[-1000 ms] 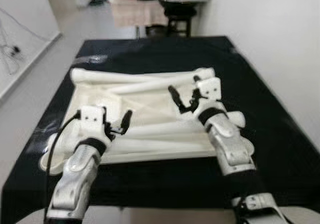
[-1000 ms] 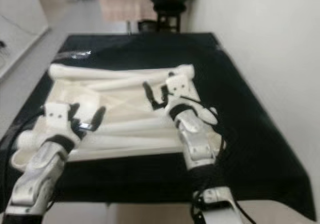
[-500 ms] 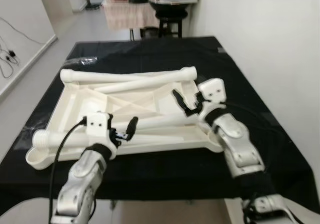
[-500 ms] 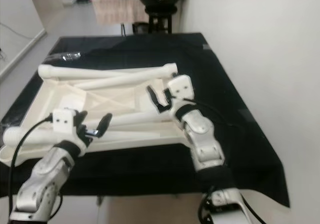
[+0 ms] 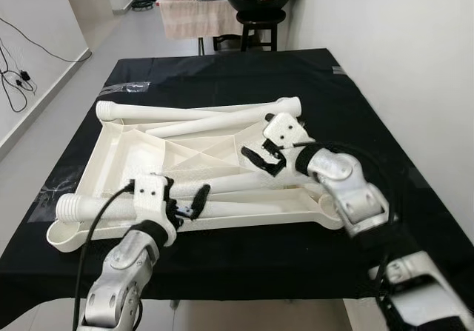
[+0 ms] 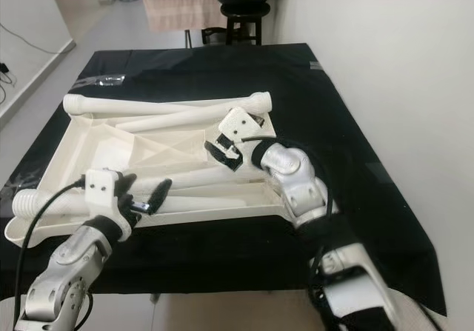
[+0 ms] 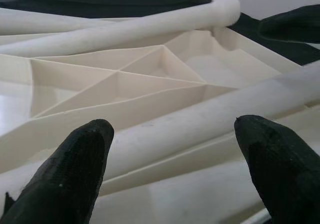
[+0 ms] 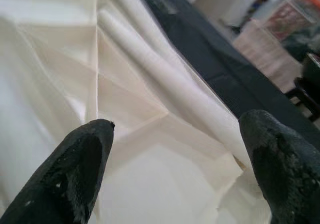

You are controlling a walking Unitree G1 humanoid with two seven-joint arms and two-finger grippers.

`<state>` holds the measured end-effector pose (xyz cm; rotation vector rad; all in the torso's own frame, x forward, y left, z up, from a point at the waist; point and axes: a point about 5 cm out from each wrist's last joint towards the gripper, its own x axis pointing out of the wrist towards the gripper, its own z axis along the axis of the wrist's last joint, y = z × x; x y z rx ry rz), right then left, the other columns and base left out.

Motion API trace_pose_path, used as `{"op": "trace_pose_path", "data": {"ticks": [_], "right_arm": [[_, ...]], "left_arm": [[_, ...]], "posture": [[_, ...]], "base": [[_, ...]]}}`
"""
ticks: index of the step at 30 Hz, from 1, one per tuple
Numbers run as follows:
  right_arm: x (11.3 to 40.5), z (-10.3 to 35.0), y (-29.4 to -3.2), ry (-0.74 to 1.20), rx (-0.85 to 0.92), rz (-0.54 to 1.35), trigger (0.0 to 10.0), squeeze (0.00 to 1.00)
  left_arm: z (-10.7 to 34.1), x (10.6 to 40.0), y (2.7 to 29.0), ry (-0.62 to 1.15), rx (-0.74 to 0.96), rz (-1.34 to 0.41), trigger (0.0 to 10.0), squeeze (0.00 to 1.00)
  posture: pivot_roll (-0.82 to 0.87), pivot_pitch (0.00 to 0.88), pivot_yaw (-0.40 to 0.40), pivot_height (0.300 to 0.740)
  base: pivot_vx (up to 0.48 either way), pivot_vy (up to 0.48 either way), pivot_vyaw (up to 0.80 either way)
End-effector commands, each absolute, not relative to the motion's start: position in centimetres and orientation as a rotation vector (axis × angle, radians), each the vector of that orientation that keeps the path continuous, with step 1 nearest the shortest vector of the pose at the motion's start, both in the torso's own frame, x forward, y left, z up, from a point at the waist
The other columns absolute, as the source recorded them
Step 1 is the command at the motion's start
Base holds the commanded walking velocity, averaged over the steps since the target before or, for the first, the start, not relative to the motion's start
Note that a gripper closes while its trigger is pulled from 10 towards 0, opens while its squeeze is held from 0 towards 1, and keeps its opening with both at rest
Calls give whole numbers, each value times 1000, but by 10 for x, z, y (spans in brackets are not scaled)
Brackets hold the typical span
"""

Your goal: Building children table

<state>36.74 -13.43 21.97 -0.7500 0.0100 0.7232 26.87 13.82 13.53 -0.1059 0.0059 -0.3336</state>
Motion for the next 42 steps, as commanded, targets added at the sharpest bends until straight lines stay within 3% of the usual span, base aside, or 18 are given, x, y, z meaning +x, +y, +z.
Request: {"op": "trace_pose_path", "data": {"ticks": [1, 5, 20, 33, 34, 35, 42], "right_arm": [[367, 217, -138, 120, -859, 835, 10000, 0], [380, 235, -153, 289, -998, 861, 10000, 0], [378, 245, -146, 549, -981, 1141, 10000, 0], [391, 220, -145, 732, -970, 956, 10000, 0], [390, 218, -146, 749, -987, 965, 4588, 0], [389, 215, -148, 768, -1011, 976, 353, 0], [388, 212, -151, 797, -1039, 972, 0, 0]], "left_arm": [[133, 263, 138, 23, -84, -357, 10000, 0], [134, 258, 135, 21, -73, -386, 10000, 0], [137, 256, 131, -2, -13, -412, 10000, 0], [138, 257, 129, -6, 7, -410, 10000, 0], [138, 257, 129, -6, 7, -410, 10000, 0], [138, 257, 129, -6, 8, -409, 10000, 0], [137, 257, 129, -6, 6, -407, 10000, 0]], "posture": [[-20, 81, 1, 740], [-15, 90, -16, 740], [-13, 97, -33, 740], [-8, 90, -24, 740], [-9, 89, -25, 740], [-9, 89, -25, 740], [-14, 83, -24, 740]], "base": [[0, 0, 0], [0, 0, 0], [0, 0, 0], [0, 0, 0], [0, 0, 0], [0, 0, 0], [0, 0, 0]]}}
